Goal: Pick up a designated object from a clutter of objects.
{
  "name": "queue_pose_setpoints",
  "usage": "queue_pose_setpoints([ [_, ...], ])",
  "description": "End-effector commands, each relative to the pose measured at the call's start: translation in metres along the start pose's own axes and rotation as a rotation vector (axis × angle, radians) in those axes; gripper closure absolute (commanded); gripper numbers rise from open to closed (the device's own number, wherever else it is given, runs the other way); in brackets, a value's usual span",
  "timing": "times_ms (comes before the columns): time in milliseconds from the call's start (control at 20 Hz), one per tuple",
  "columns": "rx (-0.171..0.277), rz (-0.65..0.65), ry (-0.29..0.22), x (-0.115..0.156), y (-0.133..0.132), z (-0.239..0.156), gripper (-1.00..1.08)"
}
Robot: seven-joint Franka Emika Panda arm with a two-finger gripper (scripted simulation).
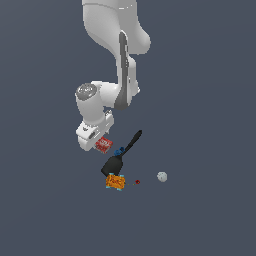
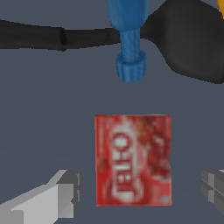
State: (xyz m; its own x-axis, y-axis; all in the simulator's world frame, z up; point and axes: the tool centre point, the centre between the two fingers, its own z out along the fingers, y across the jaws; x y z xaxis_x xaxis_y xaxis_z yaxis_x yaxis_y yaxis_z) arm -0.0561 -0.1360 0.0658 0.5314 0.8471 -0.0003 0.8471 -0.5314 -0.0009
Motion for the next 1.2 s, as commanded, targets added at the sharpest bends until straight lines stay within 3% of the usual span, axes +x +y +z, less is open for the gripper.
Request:
queue_pose_setpoints([
  [0, 0.000, 0.000, 0.000, 0.000, 0.000, 0.000, -0.92],
  [900, -0.001, -0.004, 0.000, 0.000, -0.001, 0.051, -0.92],
  [950, -0.001, -0.004, 0.000, 0.000, -0.001, 0.051, 1.08],
  [1150, -0.001, -0.004, 0.000, 0.000, -0.001, 0.051, 1.08],
])
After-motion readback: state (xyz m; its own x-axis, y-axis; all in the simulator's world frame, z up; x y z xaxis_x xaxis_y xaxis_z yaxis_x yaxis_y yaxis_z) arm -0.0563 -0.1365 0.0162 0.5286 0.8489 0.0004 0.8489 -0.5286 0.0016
